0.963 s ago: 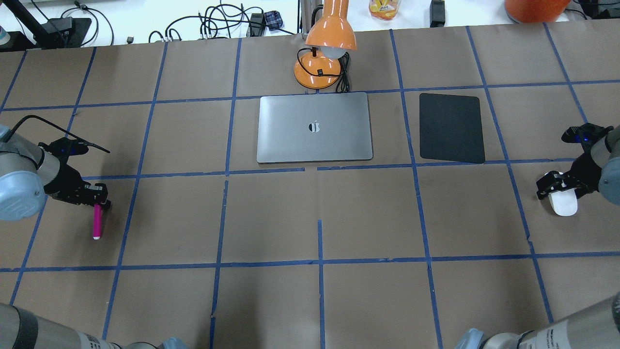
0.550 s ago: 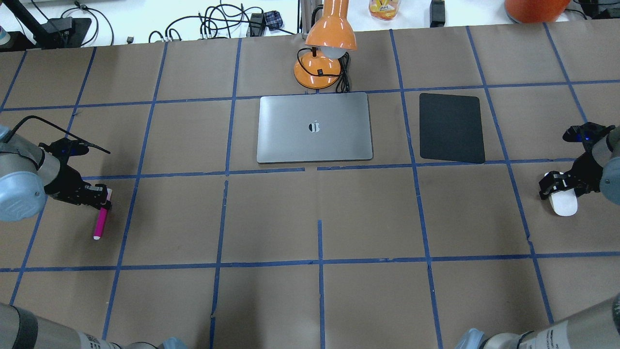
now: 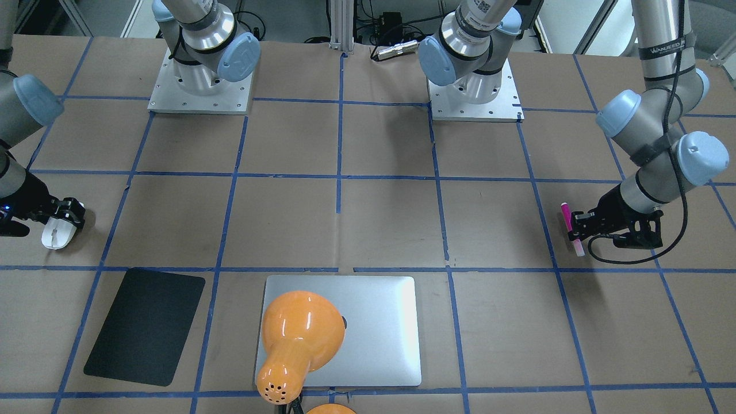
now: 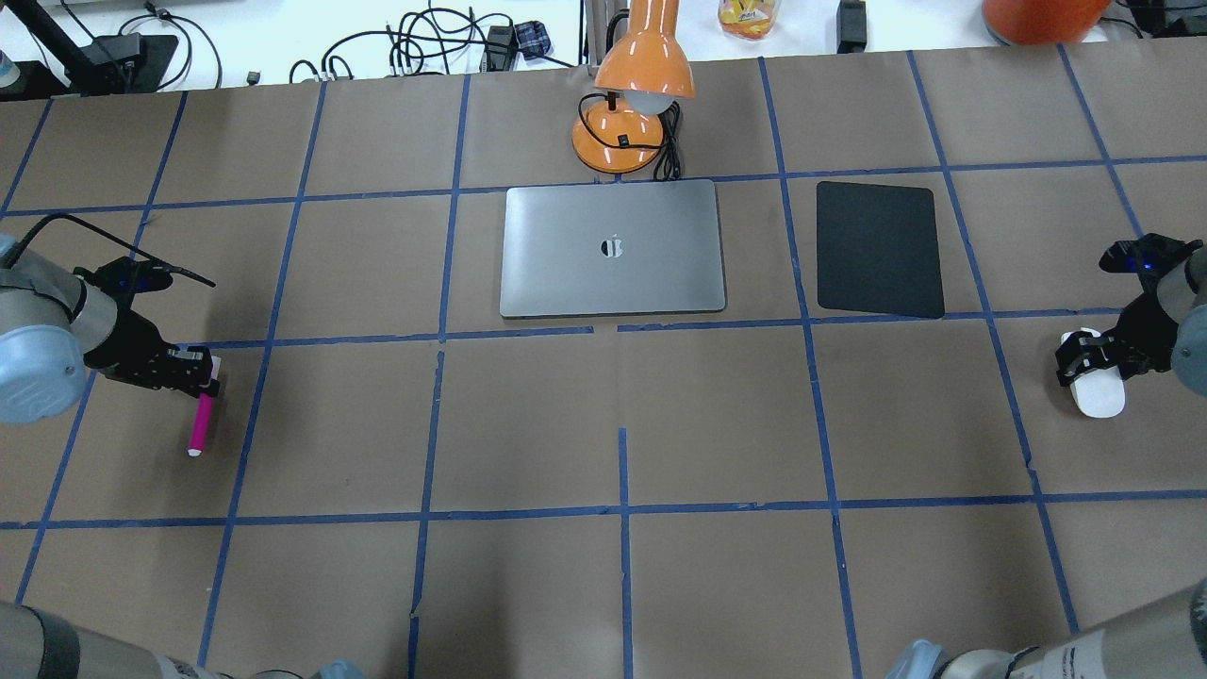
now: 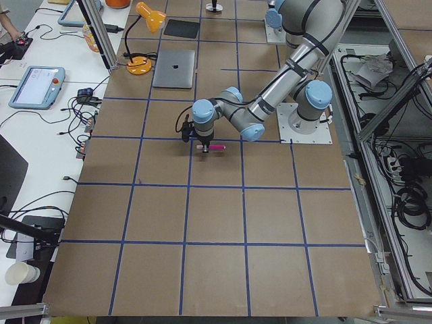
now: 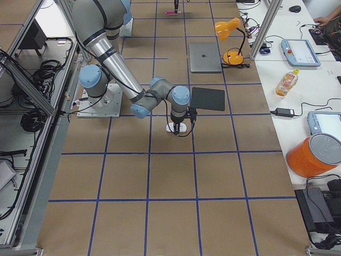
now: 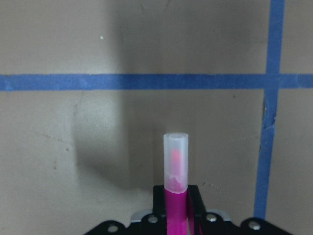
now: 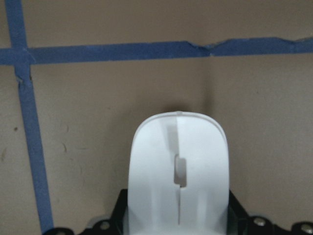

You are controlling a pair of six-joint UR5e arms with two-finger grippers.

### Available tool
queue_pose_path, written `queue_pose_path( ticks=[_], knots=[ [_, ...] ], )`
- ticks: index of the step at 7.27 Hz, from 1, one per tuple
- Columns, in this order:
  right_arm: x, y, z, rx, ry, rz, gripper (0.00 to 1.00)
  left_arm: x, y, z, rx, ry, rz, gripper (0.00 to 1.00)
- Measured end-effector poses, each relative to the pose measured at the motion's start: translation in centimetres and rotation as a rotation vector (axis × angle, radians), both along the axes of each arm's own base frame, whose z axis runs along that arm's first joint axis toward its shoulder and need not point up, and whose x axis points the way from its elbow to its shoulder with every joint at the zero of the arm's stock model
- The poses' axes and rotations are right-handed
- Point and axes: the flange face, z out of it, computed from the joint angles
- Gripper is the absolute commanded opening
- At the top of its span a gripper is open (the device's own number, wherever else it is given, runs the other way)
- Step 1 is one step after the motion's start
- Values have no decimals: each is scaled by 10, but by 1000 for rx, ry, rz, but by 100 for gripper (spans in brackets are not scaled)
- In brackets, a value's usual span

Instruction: Place pen and mouse around notebook

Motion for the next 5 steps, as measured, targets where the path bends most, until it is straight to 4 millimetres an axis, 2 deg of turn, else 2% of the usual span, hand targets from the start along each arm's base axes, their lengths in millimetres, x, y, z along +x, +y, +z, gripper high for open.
queue_pose_path(
  ticks=[2, 3, 4, 5],
  knots=[
    [5, -1, 20, -26, 31, 11, 48, -78, -9, 31, 55, 12, 190, 0],
    [12, -4, 27, -40, 41, 19, 50, -127, -9, 48, 75, -5, 304, 0],
    [26, -14, 34, -58, 48, 19, 50, -180, -9, 60, 84, -27, 401, 0],
    [48, -32, 45, -80, 56, 13, 50, -234, -7, 66, 91, -43, 509, 0]
  ],
)
